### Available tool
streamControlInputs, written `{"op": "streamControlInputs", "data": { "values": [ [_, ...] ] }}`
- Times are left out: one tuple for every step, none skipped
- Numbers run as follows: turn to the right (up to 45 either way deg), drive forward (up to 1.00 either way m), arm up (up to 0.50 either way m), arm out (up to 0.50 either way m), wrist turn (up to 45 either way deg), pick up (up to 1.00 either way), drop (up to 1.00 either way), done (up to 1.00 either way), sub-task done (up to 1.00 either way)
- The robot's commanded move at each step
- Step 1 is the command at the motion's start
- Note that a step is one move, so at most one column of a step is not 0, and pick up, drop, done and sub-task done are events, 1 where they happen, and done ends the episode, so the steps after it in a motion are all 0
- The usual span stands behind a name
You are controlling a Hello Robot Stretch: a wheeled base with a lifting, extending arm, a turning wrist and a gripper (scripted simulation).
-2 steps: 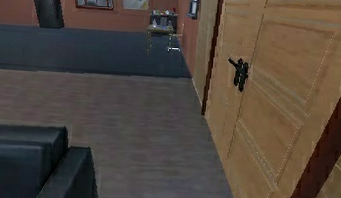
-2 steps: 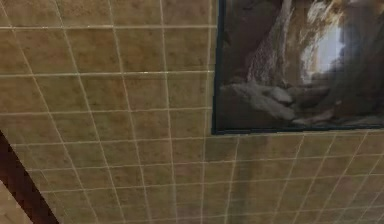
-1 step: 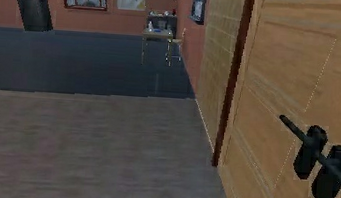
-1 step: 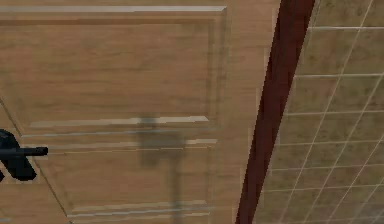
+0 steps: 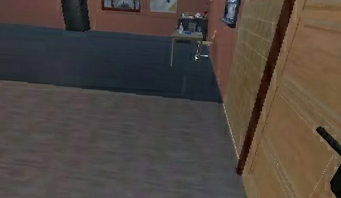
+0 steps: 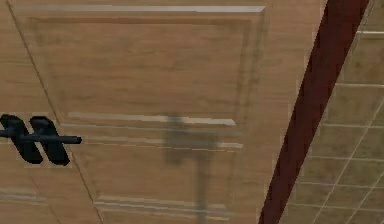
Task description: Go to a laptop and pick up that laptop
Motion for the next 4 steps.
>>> {"op": "streamControlInputs", "data": {
  "values": [
    [-3.0, 0.0, 0.0, 0.0, 0.0, 0.0, 0.0, 0.0, 0.0],
    [0.0, 0.2, 0.0, 0.0, 0.0, 0.0, 0.0, 0.0, 0.0],
    [-33.0, 0.0, 0.0, 0.0, 0.0, 0.0, 0.0, 0.0, 0.0],
    [0.0, 0.4, 0.0, 0.0, 0.0, 0.0, 0.0, 0.0, 0.0]
  ]
}}
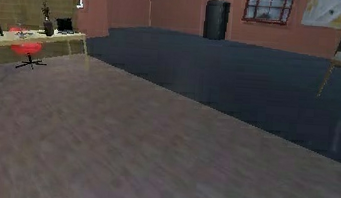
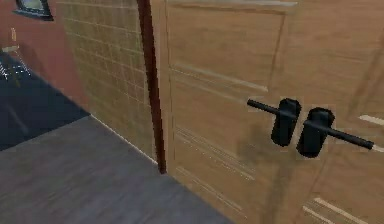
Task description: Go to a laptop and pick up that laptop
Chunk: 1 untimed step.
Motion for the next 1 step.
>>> {"op": "streamControlInputs", "data": {
  "values": [
    [-30.0, 0.0, 0.0, 0.0, 0.0, 0.0, 0.0, 0.0, 0.0]
  ]
}}
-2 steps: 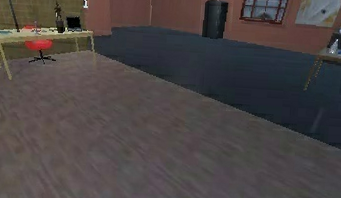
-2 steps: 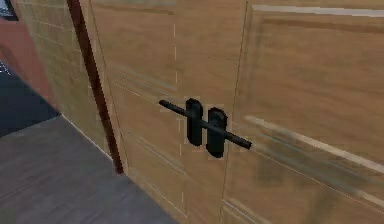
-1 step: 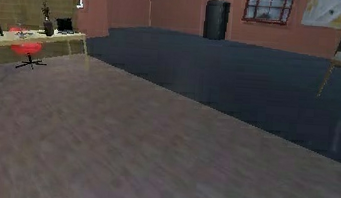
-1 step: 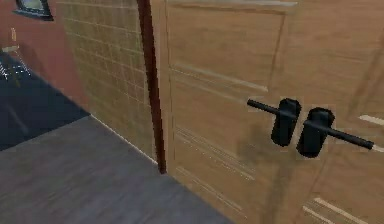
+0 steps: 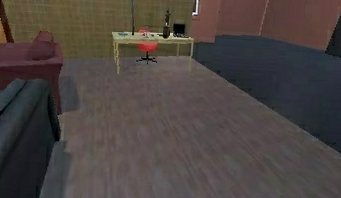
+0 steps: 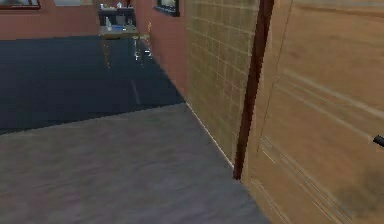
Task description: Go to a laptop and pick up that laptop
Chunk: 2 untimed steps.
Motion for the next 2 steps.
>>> {"op": "streamControlInputs", "data": {
  "values": [
    [0.0, 1.0, 0.0, 0.0, 0.0, 0.0, 0.0, 0.0, 0.0],
    [0.0, 1.0, 0.0, 0.0, 0.0, 0.0, 0.0, 0.0, 0.0]
  ]
}}
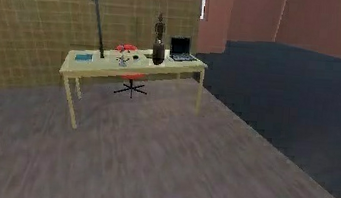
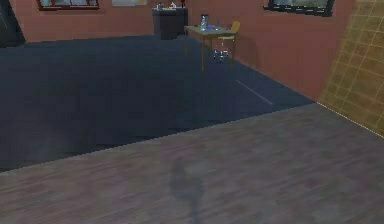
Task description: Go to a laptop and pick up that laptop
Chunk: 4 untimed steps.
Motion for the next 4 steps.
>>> {"op": "streamControlInputs", "data": {
  "values": [
    [-3.0, 0.0, 0.0, 0.0, 0.0, 0.0, 0.0, 0.0, 0.0],
    [0.0, 1.0, 0.0, 0.0, 0.0, 0.0, 0.0, 0.0, 0.0],
    [0.0, 0.85, 0.0, 0.0, 0.0, 0.0, 0.0, 0.0, 0.0],
    [-45.0, 0.0, 0.0, 0.0, 0.0, 0.0, 0.0, 0.0, 0.0]
  ]
}}
